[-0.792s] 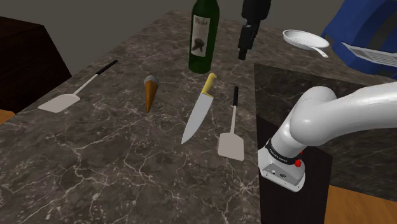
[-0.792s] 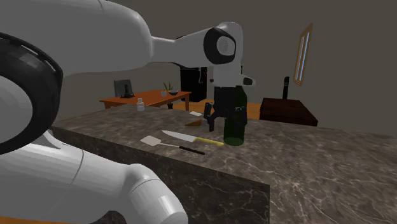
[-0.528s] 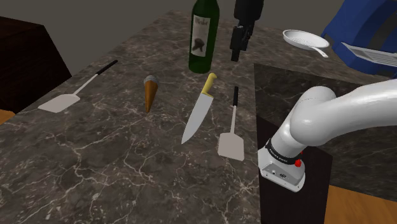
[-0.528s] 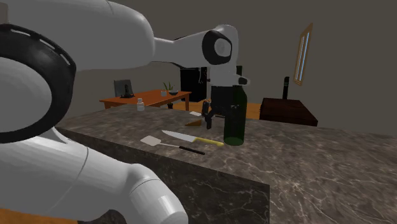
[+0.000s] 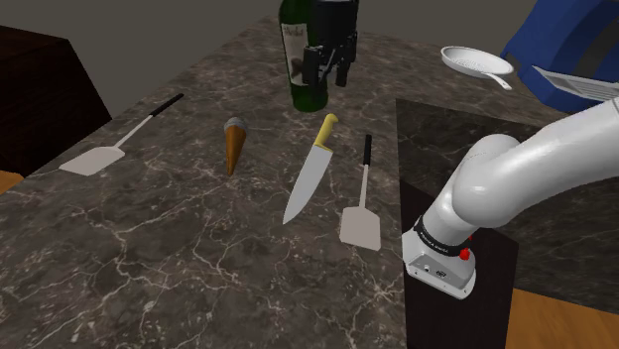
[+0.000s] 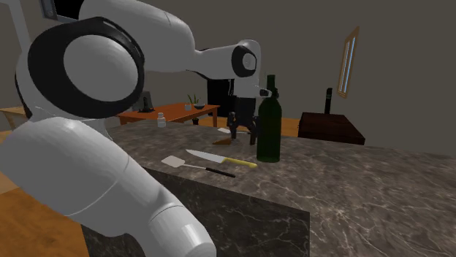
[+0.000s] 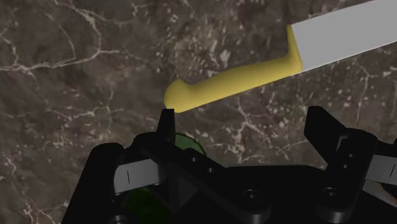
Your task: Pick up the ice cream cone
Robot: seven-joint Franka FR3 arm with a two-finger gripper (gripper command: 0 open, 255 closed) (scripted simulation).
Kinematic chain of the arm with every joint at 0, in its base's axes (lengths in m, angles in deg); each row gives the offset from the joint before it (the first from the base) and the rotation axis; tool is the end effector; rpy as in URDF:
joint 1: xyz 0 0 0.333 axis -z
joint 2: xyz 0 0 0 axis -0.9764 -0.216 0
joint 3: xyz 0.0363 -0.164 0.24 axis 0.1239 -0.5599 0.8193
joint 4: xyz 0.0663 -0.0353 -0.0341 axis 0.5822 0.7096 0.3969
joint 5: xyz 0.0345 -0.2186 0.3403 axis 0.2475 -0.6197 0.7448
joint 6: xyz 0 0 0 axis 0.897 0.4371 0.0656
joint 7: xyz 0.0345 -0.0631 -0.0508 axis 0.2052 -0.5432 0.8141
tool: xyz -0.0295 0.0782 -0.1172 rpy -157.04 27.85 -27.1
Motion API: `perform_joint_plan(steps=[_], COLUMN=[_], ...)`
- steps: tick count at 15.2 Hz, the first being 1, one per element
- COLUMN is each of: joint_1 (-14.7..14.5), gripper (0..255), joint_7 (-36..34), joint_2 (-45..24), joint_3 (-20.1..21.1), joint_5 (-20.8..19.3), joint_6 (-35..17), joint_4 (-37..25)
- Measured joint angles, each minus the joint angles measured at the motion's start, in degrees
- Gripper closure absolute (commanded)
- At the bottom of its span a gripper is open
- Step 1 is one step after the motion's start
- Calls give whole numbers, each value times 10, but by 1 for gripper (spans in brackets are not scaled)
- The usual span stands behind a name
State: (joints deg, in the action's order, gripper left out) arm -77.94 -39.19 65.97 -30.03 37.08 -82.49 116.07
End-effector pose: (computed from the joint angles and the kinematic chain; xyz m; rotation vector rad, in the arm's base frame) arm 0.3820 0.1234 0.5220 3.1041 0.0673 -0.1521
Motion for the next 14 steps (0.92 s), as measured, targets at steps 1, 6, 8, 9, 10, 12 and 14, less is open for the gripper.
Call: perform_joint_plan(steps=[1, 6, 8, 9, 10, 12, 14], joint_1=[0, 3, 5, 5, 4, -1, -9], gripper=[0, 0, 0, 0, 0, 0, 0], joint_7=[-19, -114, -150, -170, -191, -236, -279], joint_2=[-16, -110, -151, -178, -203, -251, -304], joint_3=[11, 63, 80, 89, 99, 117, 131], joint_5=[4, 9, 4, -2, -7, -19, -36], joint_6=[-4, -24, -28, -29, -28, -30, -22], joint_4=[-12, -85, -119, -145, -169, -211, -268])
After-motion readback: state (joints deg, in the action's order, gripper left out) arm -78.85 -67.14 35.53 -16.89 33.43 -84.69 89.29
